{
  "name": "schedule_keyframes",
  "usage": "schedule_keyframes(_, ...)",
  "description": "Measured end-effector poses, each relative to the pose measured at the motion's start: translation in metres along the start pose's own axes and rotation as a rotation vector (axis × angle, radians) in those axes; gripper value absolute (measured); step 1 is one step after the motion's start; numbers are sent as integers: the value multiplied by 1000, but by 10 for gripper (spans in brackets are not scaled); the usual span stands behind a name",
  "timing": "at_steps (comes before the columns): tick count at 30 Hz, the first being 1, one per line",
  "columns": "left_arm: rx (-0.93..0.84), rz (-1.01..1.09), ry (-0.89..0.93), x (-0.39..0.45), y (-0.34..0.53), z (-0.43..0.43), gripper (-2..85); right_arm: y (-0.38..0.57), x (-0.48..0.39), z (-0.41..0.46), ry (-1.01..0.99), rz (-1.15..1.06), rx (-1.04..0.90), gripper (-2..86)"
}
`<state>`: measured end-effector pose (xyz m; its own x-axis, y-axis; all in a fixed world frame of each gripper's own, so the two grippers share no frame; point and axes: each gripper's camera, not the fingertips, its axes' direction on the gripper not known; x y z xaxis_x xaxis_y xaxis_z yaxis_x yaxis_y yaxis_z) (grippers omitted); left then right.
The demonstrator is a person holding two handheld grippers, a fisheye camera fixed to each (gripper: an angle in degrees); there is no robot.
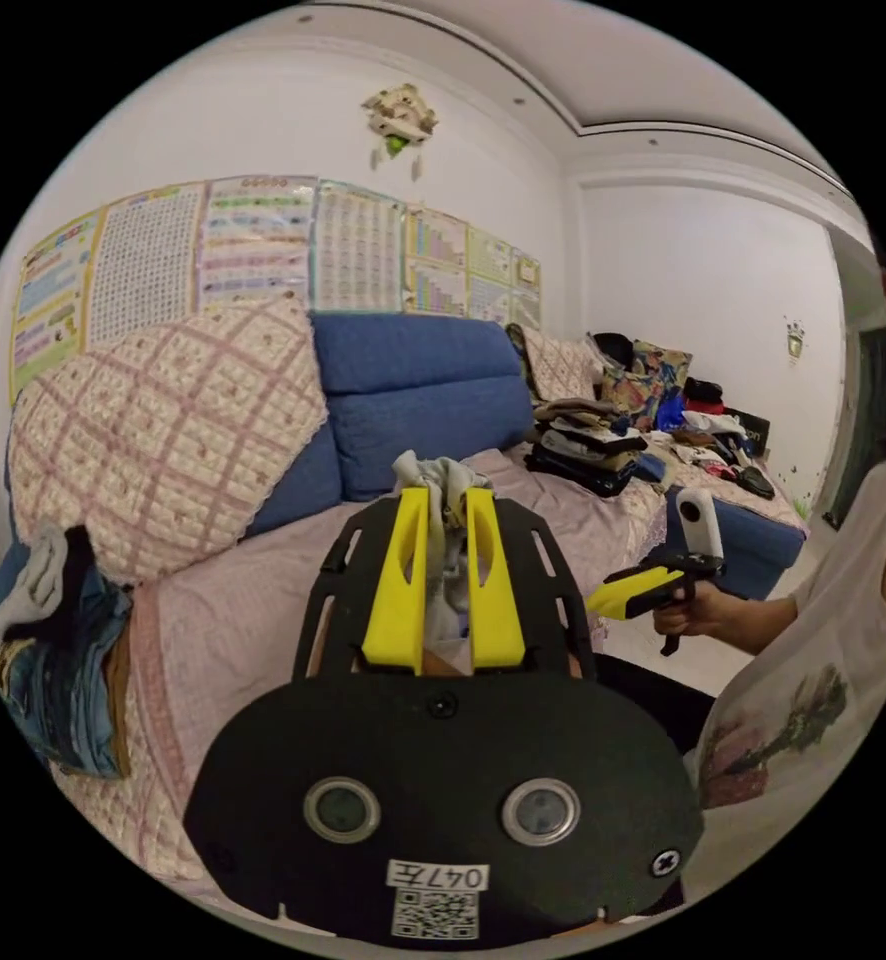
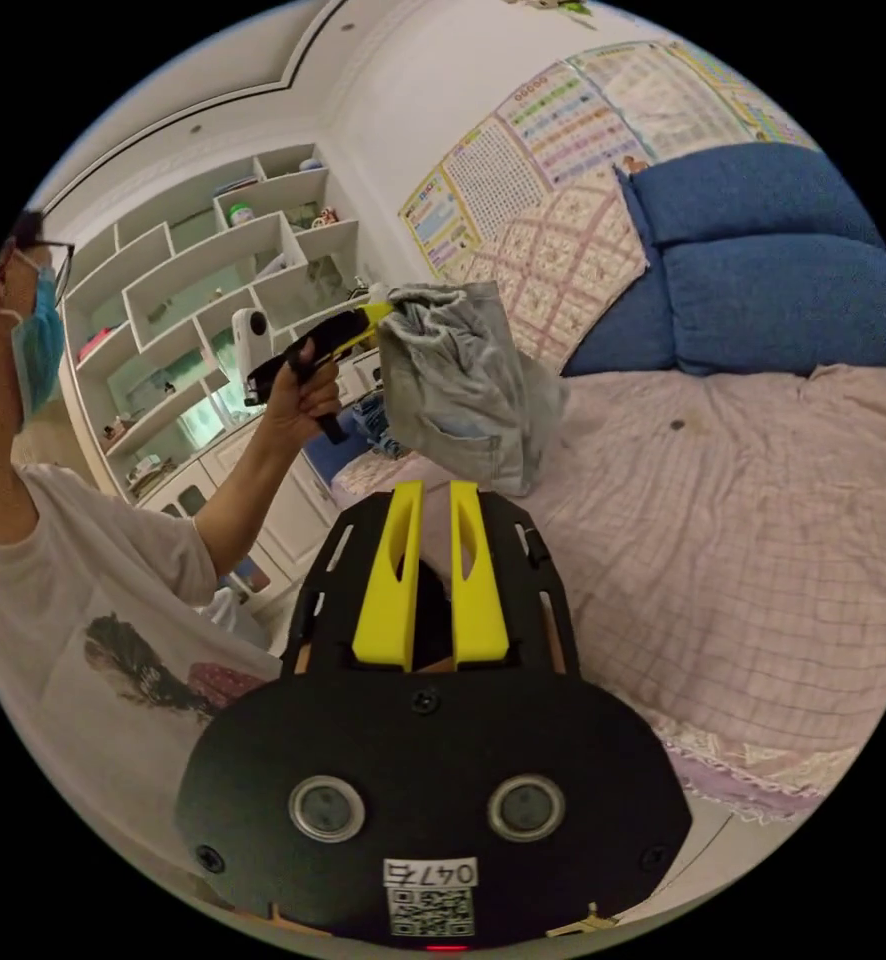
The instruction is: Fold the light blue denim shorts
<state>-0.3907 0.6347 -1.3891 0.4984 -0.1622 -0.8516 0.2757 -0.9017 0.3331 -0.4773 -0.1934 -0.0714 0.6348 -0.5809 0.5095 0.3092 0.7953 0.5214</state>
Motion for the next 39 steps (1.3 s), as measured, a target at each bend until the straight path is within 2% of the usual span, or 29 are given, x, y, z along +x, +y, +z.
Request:
schedule_keyframes(2,-5,105,-11,37,31,-15,64,-4,0,-12,49,4,-4,0)
schedule_keyframes(4,-89,93,-13,56,77,-25,70,-9,5,-18,65,33,-34,-2)
schedule_keyframes(6,-195,-29,-14,57,161,-43,89,-17,13,-23,31,90,-59,0)
schedule_keyframes(8,-226,-168,-42,47,228,-73,103,-25,16,-26,5,110,-67,4)
schedule_keyframes(12,-172,-434,-131,33,353,-175,112,-59,14,-25,46,116,-125,29)
schedule_keyframes(14,-168,-451,-153,40,390,-208,110,-77,10,-23,65,112,-145,48)
schedule_keyframes(22,-394,-239,-344,107,517,-256,98,-153,-41,-13,229,-33,-219,112)
schedule_keyframes(29,-502,-64,-394,159,651,-261,84,-194,-88,3,337,-254,-326,98)
schedule_keyframes(34,-653,100,-560,190,747,-262,24,-222,-106,10,367,-332,-331,82)
schedule_keyframes(39,-745,197,-667,210,842,-284,-2,-248,-123,26,543,-431,-360,36)
